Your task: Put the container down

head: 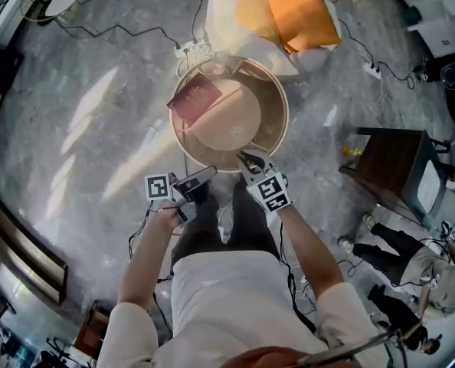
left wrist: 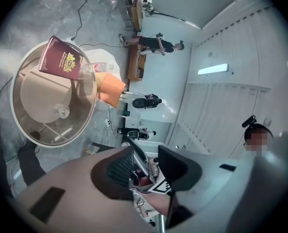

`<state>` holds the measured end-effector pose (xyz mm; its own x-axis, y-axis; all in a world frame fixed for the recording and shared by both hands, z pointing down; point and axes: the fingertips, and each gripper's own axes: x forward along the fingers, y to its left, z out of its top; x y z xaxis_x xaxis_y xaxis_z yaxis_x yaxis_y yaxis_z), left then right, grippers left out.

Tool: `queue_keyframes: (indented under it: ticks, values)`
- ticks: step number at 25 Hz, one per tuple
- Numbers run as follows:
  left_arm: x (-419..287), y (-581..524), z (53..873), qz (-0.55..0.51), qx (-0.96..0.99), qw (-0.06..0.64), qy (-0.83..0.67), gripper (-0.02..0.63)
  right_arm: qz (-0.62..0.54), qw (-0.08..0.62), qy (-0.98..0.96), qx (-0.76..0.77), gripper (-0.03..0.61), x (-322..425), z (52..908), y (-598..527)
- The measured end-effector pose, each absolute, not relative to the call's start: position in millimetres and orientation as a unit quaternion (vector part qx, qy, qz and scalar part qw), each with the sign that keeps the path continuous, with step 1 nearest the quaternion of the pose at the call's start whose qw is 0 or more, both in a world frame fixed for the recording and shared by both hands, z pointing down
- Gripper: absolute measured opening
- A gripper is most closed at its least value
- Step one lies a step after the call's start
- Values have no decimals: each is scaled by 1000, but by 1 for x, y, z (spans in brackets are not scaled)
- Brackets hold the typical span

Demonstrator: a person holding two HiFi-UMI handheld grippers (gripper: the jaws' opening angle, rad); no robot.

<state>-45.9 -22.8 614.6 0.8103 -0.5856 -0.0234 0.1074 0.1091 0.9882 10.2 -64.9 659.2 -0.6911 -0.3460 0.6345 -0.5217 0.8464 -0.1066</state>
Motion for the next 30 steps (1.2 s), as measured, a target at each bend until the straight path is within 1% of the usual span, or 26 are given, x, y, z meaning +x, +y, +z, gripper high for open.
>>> queue_keyframes:
  ticks: [2, 4, 7, 9, 12, 19, 26, 30]
  values:
    - [-52, -15, 599, -240, 629, 713, -198, 139, 140, 308, -909, 243, 17, 9, 635, -55]
    - [-56, -8, 585, -235, 639, 704, -204, 104, 140, 303, -909, 250, -1, 9, 613, -46]
    - [-62, 3, 565, -220, 657, 688, -215, 57, 149, 301, -904, 265, -5, 15, 588, -33]
    - [-62, 8, 552, -204, 676, 673, -220, 43, 167, 298, -899, 276, -6, 20, 572, -26]
    - [-57, 17, 535, -167, 711, 643, -230, 31, 184, 281, -895, 293, -6, 33, 548, -16]
    - [-39, 17, 488, -121, 796, 528, -270, 17, 176, 260, -898, 308, -5, 66, 500, -2]
    - [-20, 22, 453, -123, 821, 459, -317, 15, 164, 222, -907, 319, -5, 96, 462, 7]
    - [-6, 30, 435, -103, 829, 422, -351, 15, 166, 210, -911, 313, -5, 115, 447, 14]
